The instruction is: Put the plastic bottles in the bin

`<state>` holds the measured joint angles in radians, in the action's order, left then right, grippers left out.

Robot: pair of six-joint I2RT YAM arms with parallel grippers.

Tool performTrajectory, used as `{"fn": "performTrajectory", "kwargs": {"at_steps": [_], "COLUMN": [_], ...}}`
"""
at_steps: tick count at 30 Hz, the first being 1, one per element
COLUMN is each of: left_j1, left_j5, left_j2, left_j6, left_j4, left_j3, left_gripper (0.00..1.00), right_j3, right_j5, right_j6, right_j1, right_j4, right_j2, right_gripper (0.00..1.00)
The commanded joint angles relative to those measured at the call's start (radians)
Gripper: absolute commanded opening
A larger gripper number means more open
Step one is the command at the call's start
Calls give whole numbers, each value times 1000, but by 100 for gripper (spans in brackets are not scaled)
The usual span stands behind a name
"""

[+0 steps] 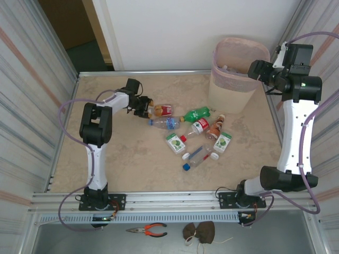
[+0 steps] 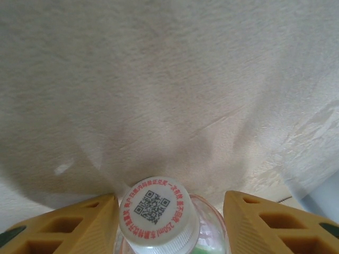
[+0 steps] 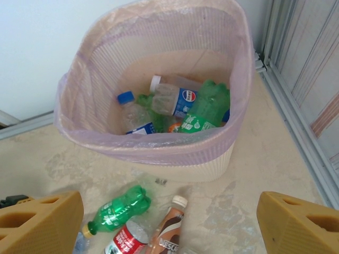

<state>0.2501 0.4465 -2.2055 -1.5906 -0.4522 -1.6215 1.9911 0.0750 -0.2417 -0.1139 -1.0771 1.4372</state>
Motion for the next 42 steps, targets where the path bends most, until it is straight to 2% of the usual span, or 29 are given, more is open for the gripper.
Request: {"fn": "performTrajectory", "kwargs": {"at_steps": [1,11,20,26,29,35,42], "left_j1": [10,12,-5,-13,-13,-8,11], "left_j5": [15,13,-38,-45,-43,-37,2], "left_j2": [-23,-18,50,127,190,333,546], "left_j6": [-23,-29,42,175,264,527,827], "left_j4": [-22,7,42,140,243,366,547], "left_j3": [-14,0,1,-8,14,27,136], "left_gripper": [54,40,30,28,28,28,27], "right_j3": [-9,-12,-12,-21,-45,-126,-273], "right_j5": [-9,-8,-7,19,51,157,302], "right_j6": [23,25,27,17,9,-16,-59], "right_j1": [-10,-14,-14,-13,-13,-13,-12], "right_j4": [12,17,21,32,63,170,366], "right_j2": [-33,-38,-53,-67,-84,-136,-215], "right_gripper": [84,83,82,82,82,81,79]}}
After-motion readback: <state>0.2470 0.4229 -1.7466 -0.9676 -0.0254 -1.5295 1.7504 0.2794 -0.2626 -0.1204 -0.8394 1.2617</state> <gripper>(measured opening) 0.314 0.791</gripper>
